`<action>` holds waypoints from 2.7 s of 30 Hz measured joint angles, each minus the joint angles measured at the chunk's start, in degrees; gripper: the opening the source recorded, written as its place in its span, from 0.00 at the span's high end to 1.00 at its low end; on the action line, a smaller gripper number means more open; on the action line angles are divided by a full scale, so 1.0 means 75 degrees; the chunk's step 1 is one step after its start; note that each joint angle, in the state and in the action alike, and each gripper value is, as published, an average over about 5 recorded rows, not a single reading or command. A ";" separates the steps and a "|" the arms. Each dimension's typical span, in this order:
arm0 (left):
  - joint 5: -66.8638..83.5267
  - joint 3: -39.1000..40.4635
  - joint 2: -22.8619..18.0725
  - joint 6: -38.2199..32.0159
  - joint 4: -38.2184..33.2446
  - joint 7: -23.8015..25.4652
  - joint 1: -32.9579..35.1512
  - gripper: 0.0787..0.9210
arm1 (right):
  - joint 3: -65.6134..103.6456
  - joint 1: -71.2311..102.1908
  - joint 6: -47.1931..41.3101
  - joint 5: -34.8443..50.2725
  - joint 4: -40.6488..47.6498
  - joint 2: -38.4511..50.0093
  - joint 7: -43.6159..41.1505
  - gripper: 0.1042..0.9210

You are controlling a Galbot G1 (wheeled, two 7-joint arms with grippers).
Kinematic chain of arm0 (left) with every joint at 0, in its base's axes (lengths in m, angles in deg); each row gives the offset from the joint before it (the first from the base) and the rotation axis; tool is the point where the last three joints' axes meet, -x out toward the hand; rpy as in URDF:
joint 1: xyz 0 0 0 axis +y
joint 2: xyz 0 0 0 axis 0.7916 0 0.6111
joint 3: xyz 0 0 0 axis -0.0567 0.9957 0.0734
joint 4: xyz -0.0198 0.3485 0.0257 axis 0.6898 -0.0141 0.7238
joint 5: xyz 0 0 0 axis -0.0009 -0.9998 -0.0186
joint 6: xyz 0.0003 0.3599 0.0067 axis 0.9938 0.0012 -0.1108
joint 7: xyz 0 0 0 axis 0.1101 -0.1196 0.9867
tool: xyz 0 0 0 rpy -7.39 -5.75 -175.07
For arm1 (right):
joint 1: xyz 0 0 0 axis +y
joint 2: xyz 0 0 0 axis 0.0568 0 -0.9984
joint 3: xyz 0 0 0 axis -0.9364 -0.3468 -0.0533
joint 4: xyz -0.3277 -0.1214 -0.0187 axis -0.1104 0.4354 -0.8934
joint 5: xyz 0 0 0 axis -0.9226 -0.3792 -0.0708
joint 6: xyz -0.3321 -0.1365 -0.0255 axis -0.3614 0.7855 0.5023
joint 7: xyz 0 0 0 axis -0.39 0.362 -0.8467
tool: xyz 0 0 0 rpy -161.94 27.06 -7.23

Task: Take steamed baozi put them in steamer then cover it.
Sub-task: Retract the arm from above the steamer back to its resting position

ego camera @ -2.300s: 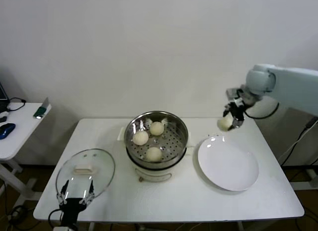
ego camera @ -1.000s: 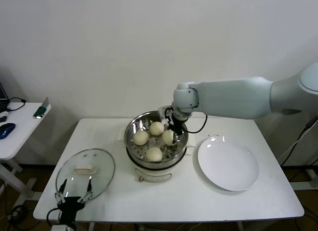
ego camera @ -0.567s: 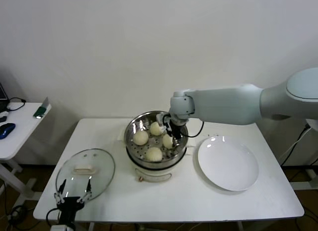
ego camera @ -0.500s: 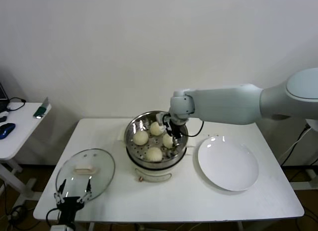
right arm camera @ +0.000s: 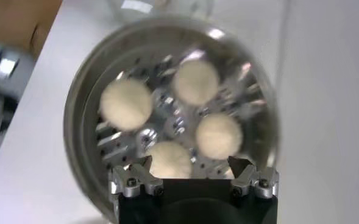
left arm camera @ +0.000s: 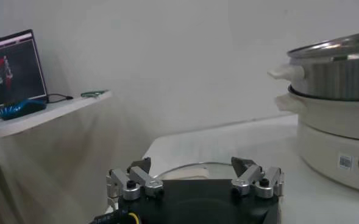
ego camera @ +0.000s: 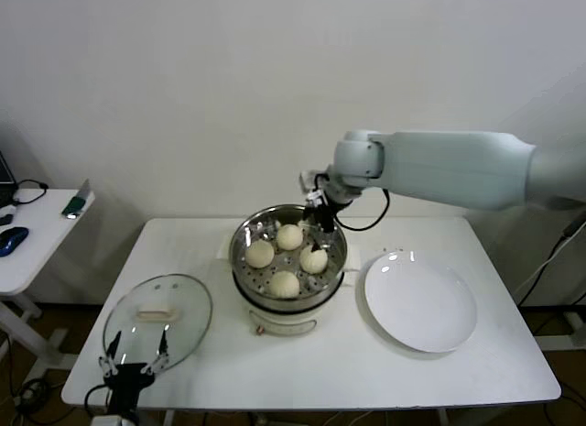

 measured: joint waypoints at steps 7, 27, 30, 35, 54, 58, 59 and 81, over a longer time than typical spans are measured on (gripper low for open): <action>0.0088 0.0053 0.0124 -0.0006 -0.0068 -0.0030 -0.0062 0.12 | 0.1991 0.1226 0.0389 0.0502 -0.0497 0.1141 0.1813 0.12; -0.0224 -0.0084 0.0472 -0.0085 -0.0115 0.0082 -0.0320 0.12 | 1.0630 0.9530 0.2058 -0.1157 -0.2234 0.3259 0.4482 0.12; -0.0324 -0.0095 0.0491 -0.0165 -0.0089 0.0056 -0.0341 0.12 | 1.1936 1.0940 0.2416 -0.1485 -0.2406 0.3092 0.4522 0.12; -0.0524 -0.0095 0.0580 -0.0365 0.0010 -0.0053 -0.0354 0.12 | 1.3847 1.3056 0.3038 -0.1996 -0.2667 0.2550 0.4458 0.12; -0.3829 -0.0266 0.1465 -0.0839 0.0072 -0.1696 -0.0278 0.12 | 1.6419 1.7608 0.4677 -0.3370 -0.2844 0.0096 0.4058 0.12; -0.5144 -0.0168 0.1604 -0.0862 0.0286 -0.1979 -0.0318 0.12 | 1.6497 1.7975 0.4888 -0.3539 -0.2761 -0.0248 0.4037 0.12; -0.5476 -0.0141 0.1624 -0.0869 0.0364 -0.2027 -0.0334 0.12 | 1.6517 1.8040 0.4938 -0.3567 -0.2735 -0.0312 0.4033 0.12; -0.9307 0.0039 0.1497 -0.0488 0.2628 -0.2683 -0.1216 0.12 | 1.6660 1.8520 0.5383 -0.3808 -0.2430 -0.0998 0.3994 0.12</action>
